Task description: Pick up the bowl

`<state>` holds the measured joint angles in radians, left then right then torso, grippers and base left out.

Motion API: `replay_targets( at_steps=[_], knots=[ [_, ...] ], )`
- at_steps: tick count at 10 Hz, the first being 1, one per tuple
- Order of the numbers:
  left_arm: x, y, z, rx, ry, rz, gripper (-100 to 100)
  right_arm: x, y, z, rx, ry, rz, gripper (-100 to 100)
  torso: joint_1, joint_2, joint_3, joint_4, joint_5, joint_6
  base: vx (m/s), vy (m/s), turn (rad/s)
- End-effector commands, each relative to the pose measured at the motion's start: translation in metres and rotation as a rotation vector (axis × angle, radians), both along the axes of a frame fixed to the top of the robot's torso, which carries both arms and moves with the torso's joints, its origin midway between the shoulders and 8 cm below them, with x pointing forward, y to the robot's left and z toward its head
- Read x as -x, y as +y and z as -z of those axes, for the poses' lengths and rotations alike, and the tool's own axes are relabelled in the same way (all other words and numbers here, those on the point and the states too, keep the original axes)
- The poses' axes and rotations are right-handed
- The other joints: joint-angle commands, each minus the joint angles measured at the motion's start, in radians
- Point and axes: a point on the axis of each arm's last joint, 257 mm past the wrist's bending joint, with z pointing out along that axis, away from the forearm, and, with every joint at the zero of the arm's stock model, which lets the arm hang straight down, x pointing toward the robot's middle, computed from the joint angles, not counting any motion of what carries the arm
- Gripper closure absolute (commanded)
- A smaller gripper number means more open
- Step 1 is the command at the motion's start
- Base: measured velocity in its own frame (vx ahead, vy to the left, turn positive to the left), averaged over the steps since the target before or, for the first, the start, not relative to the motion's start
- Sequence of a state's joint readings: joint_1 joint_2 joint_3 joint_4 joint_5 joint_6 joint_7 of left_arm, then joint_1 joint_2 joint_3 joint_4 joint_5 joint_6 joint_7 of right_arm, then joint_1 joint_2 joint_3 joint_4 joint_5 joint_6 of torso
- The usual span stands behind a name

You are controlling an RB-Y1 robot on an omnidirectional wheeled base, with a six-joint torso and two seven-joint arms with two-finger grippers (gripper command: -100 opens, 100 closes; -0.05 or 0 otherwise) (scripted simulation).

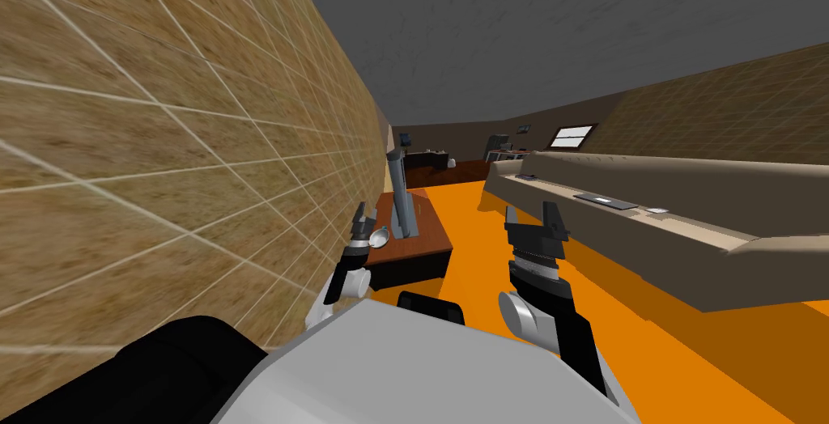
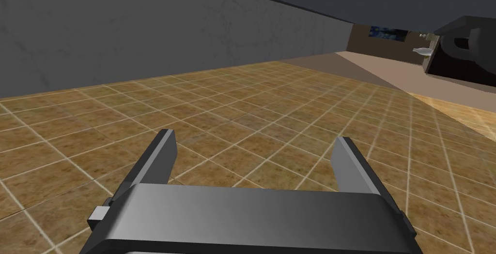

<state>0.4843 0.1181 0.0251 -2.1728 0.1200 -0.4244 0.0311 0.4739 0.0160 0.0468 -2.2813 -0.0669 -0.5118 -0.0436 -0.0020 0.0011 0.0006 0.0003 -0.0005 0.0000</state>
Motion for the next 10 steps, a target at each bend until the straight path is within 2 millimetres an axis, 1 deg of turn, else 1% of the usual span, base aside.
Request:
replay_targets(
  at_steps=[1, 2, 3, 4, 5, 6, 7, 8, 9, 10],
  knots=[
    [-0.012, 0.004, 0.017, 0.009, 0.06, 0.009, -100, 0.0, 0.0, 0.0, 0.0, 0.0, 0.0, 0, 0.0, 0.0, 0.0, 0.0, 0.0, 0.0, -0.02, -0.042, -0.009],
    [-0.013, 0.005, 0.019, 0.01, 0.072, 0.008, -100, 0.0, 0.0, 0.0, 0.0, 0.0, 0.0, 0, -0.001, 0.0, 0.0, 0.0, 0.0, 0.0, -0.014, -0.035, -0.007],
    [-0.022, 0.01, 0.033, 0.02, 0.121, 0.013, -100, 0.0, 0.0, 0.0, 0.0, 0.0, 0.0, 0, 0.0, 0.0, 0.0, 0.0, 0.0, 0.0, -0.013, -0.035, -0.014],
    [-0.023, 0.01, 0.035, 0.021, 0.129, 0.012, -100, 0.0, 0.0, 0.0, 0.0, 0.0, 0.0, 0, 0.0, 0.0, 0.0, 0.0, 0.0, 0.0, -0.012, -0.028, -0.004],
    [-0.031, 0.016, 0.049, 0.033, 0.176, 0.015, -100, 0.0, 0.0, 0.0, 0.0, 0.0, 0.0, 0, 0.0, 0.0, 0.0, 0.0, 0.0, 0.0, -0.013, -0.035, -0.013],
    [-0.032, 0.016, 0.052, 0.035, 0.189, 0.014, -100, 0.0, 0.0, 0.0, 0.0, 0.0, 0.0, 0, 0.0, 0.0, 0.0, 0.0, 0.0, 0.0, -0.012, -0.029, -0.006],
    [-0.04, 0.023, 0.065, 0.049, 0.23, 0.015, -100, 0.0, 0.0, 0.0, 0.0, 0.0, 0.0, 0, 0.0, 0.0, 0.0, 0.0, 0.0, 0.0, -0.013, -0.03, -0.013],
    [-0.041, 0.024, 0.07, 0.052, 0.251, 0.013, -100, 0.0, 0.0, 0.0, 0.0, 0.0, 0.0, 0, 0.0, 0.0, 0.0, 0.0, 0.0, 0.0, -0.014, -0.028, -0.007],
    [-0.048, 0.031, 0.082, 0.068, 0.287, 0.012, -100, 0.0, 0.0, 0.0, 0.0, 0.0, 0.0, 0, 0.0, 0.0, 0.0, 0.0, 0.0, 0.0, -0.019, -0.04, -0.016],
    [-0.05, 0.031, 0.089, 0.072, 0.314, 0.009, -100, 0.0, 0.0, 0.0, 0.0, 0.0, 0.0, 0, 0.0, 0.0, 0.0, 0.0, 0.0, 0.0, -0.009, -0.034, -0.006]
  ],
)
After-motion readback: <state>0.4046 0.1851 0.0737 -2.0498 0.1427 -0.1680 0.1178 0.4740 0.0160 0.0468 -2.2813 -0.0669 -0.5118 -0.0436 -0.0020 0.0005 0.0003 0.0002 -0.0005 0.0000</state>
